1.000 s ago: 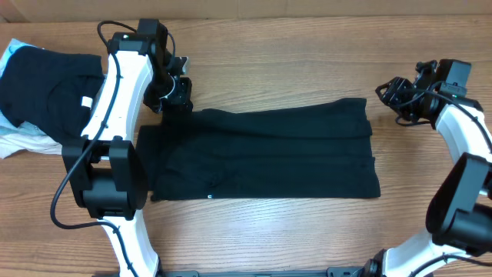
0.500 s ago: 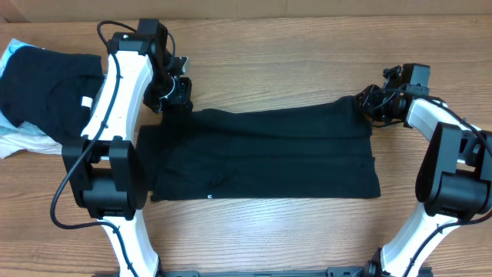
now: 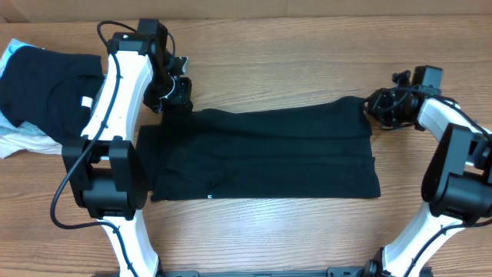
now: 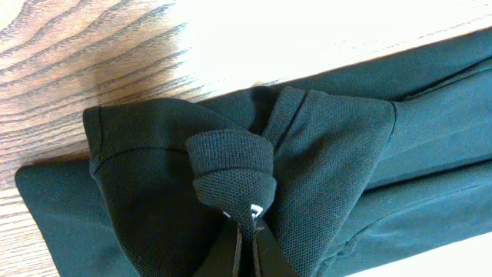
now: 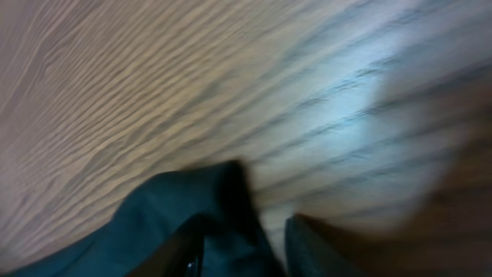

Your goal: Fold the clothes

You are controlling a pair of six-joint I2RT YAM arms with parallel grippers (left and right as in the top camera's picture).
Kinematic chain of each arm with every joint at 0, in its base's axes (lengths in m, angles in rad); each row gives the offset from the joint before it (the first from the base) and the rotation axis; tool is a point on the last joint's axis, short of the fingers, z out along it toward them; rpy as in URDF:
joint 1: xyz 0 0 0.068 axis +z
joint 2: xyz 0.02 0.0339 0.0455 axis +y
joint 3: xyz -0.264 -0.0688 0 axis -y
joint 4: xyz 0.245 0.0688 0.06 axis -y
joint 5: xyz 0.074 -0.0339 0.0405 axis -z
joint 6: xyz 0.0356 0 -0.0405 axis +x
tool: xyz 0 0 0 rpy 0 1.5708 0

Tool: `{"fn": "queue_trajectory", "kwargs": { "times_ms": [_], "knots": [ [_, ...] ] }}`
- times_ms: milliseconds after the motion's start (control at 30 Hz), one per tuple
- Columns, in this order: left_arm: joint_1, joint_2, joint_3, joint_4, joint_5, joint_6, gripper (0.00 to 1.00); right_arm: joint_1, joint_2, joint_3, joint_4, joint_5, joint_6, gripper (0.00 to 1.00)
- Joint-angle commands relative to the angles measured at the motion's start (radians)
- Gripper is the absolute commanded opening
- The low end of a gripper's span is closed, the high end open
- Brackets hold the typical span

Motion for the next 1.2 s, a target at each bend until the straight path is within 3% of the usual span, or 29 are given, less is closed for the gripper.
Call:
{"fn": "queue_trajectory", "kwargs": {
  "times_ms": [0, 133, 333, 467, 600, 733, 867, 1000, 1167],
  "knots": [
    [-0.007, -0.029, 0.021, 0.003, 0.009, -0.007, 0.04, -0.022, -0.014, 0.002, -0.01, -0.038, -0.016, 0.37],
    [-0.007, -0.029, 0.021, 0.003, 0.009, -0.007, 0.04, -0.012, -0.013, -0.005, -0.01, -0.027, -0.031, 0.5],
    [-0.007, -0.029, 0.021, 0.003, 0.009, -0.008, 0.04, 0.04, -0.013, -0.006, -0.019, 0.033, -0.093, 0.49],
    [-0.007, -0.029, 0.021, 0.003, 0.016, -0.01, 0.04, 0.061, -0.013, -0.006, -0.026, 0.07, -0.093, 0.41],
    [-0.007, -0.029, 0.021, 0.003, 0.016, -0.01, 0.04, 0.065, -0.013, -0.005, -0.029, 0.069, -0.093, 0.24],
    [-0.007, -0.029, 0.021, 0.004, 0.016, -0.01, 0.04, 0.051, -0.016, 0.024, -0.061, 0.061, -0.092, 0.15],
    [-0.007, -0.029, 0.021, 0.004, 0.016, -0.01, 0.04, 0.039, -0.025, 0.079, -0.108, 0.005, -0.093, 0.13],
    [-0.007, -0.029, 0.021, 0.004, 0.016, -0.01, 0.04, 0.038, -0.032, 0.118, -0.139, -0.002, -0.093, 0.22],
    [-0.007, -0.029, 0.021, 0.004, 0.016, -0.01, 0.04, 0.038, -0.032, 0.12, -0.171, -0.003, -0.093, 0.08]
  ]
}}
